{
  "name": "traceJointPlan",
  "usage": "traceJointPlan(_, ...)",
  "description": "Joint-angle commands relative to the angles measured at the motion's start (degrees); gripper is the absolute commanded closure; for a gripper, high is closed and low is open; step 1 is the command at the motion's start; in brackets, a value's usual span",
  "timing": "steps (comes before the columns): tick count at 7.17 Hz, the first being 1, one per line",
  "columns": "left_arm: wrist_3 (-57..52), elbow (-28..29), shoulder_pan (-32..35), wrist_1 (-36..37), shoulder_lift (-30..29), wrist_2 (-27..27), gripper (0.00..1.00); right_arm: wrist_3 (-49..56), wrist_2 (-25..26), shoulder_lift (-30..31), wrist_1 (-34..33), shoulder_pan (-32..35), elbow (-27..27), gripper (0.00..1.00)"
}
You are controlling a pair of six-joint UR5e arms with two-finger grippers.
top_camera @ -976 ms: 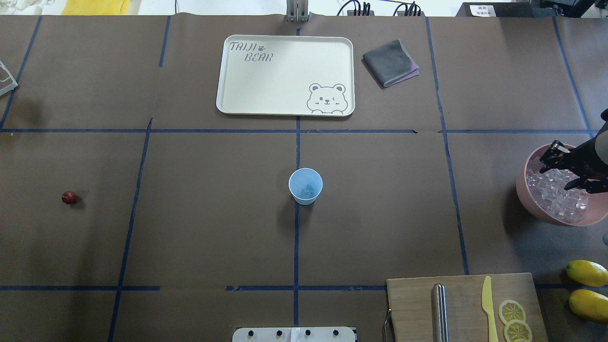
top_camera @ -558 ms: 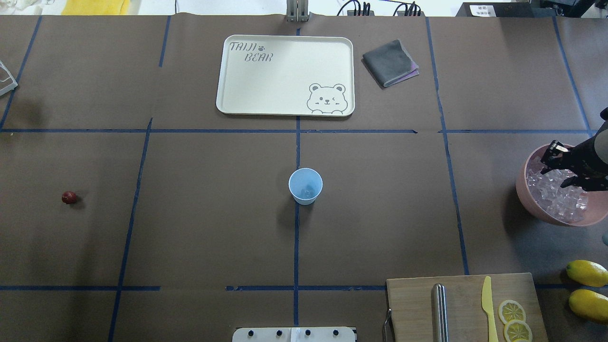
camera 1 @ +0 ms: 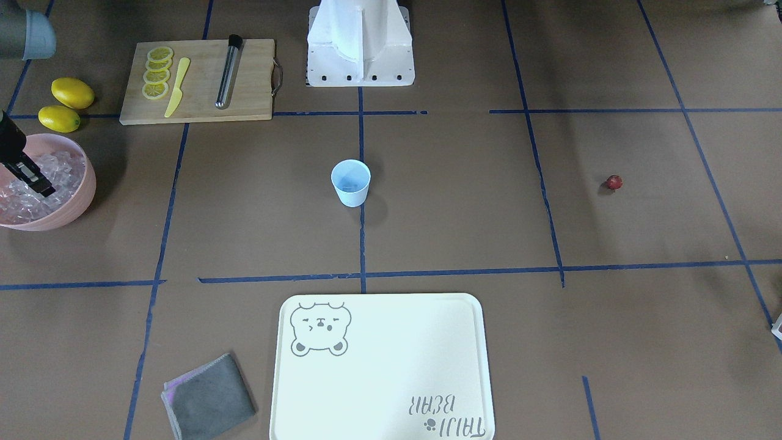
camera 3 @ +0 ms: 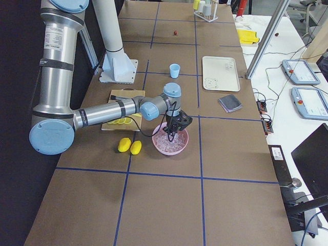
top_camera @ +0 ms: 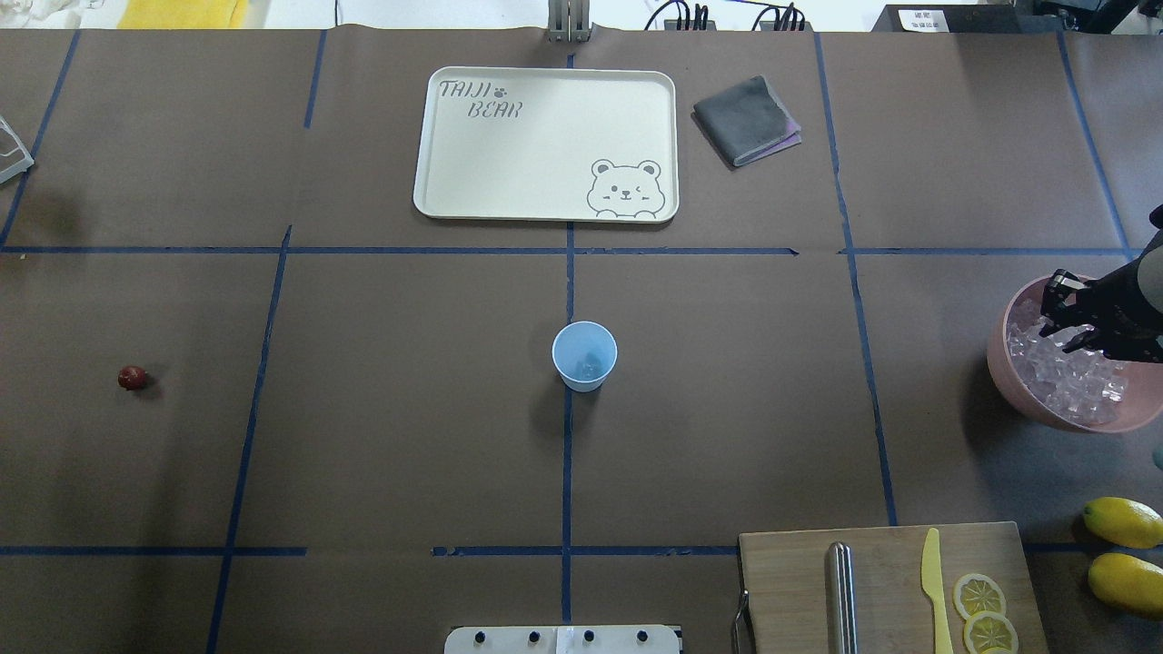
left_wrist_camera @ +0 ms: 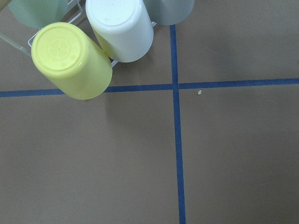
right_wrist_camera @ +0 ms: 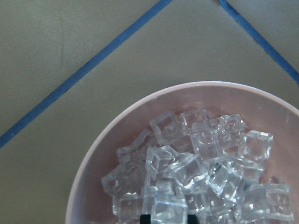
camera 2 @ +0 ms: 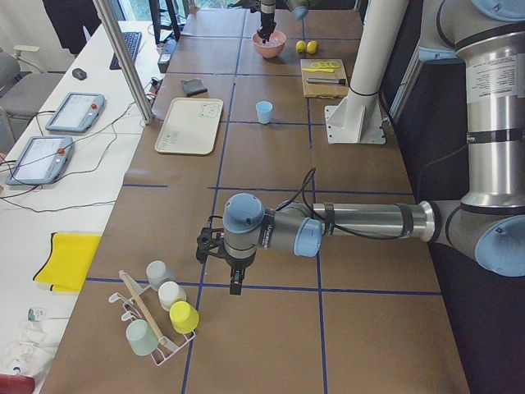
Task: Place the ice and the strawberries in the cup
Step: 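Close the right gripper on an ice cube and lift it, then carry the ice cube with the right gripper over the light-blue cup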
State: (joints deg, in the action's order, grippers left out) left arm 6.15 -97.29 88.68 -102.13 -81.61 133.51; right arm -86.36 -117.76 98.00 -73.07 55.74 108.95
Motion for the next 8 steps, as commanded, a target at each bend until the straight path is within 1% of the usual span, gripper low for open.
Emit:
traceJointPlan(1, 0.00, 0.26, 0.00, 0.00, 0.04, 0.00, 0.00, -3.35, 1.46, 0.44, -0.06, 0.25, 5.01, 1.00)
traceJointPlan(2, 0.00, 0.61, 0.00, 0.00, 0.04, 0.00, 0.00, -4.51, 2.44, 0.53, -0.14, 0.25, 8.18, 1.00)
traceJointPlan(3, 0.43, -0.17, 0.00, 0.00, 0.13, 0.43, 0.00, -5.39, 2.27, -0.78, -0.49, 0.07, 10.82, 1.00)
traceJointPlan(4, 1.05, -2.00, 0.00, 0.00, 1.61, 0.44, 0.00, -8.62, 1.83, -6.53, -1.02, -0.10, 11.28, 1.00)
traceJointPlan(5, 0.97, -2.46, 0.00, 0.00, 1.80, 0.53, 0.00, -14.48, 2.35, -12.59, -1.37, -5.24, 10.94, 1.00)
traceJointPlan(6, 0.97, -2.55, 0.00, -0.09, 1.80, 0.70, 0.00, -18.37, 2.36, -20.23, -5.12, -9.47, 10.76, 1.00)
traceJointPlan(7, 0.88, -2.55, 0.00, -0.09, 1.80, 2.62, 0.00, -19.54, 2.79, -29.35, -12.20, -14.21, 10.41, 1.00)
traceJointPlan(8, 0.97, -2.64, 0.00, -0.09, 1.89, 2.98, 0.00, -19.72, 6.36, -36.06, -16.89, -19.30, 9.37, 1.00)
